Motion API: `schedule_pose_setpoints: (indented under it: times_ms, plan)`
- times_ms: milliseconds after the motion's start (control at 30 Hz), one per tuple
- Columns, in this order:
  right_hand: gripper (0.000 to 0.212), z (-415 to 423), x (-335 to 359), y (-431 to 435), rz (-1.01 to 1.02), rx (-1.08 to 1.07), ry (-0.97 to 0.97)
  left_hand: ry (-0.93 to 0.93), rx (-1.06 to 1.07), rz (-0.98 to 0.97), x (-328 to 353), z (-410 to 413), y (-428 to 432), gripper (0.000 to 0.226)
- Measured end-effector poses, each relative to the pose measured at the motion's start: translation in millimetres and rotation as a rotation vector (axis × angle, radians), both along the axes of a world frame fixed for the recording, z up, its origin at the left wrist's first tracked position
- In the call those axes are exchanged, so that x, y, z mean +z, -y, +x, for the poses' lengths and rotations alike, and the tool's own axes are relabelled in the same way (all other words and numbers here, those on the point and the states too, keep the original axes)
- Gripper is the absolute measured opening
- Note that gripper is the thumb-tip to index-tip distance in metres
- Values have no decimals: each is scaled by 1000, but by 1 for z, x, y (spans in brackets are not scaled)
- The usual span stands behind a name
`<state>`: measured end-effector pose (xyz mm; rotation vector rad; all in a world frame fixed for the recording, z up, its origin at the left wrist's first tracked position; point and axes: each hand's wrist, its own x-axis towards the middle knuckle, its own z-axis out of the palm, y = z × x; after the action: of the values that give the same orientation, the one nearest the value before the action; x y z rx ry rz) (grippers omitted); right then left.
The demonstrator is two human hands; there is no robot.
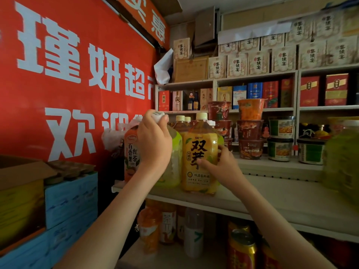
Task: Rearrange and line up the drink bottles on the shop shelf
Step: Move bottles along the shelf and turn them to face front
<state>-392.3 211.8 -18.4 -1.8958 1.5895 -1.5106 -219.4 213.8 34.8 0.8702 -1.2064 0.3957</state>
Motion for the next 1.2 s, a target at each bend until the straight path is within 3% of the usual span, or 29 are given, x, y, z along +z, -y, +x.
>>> schedule_pose_setpoints:
  times_ms: [100, 300, 433, 767, 933, 1067, 1200]
  plan:
    - [100, 4, 9, -14, -198, -81, -160, 3, 11, -123, 13, -1, -26, 41]
    - [114, -2, 41, -70, -345, 444, -257, 28, 36, -356, 41, -23, -85, 39]
    - [113, -20, 50, -95, -350, 522, -241, 69, 19, -358, 43, -59, -110, 37]
    - [80, -134, 43, -110, -112, 135, -245, 88, -334, -11, 16, -183, -81, 32]
    - [73, -176, 55, -118, -4, 72, -245, 87, -418, 63, 20, -226, -68, 34]
    - [86, -194, 65, -130, 8, -22, -402, 129, -422, 135, 23, -255, -61, 29]
    - [66, -202, 74, -140, -26, -134, -648, 197, -436, 167, 19, -275, -55, 30]
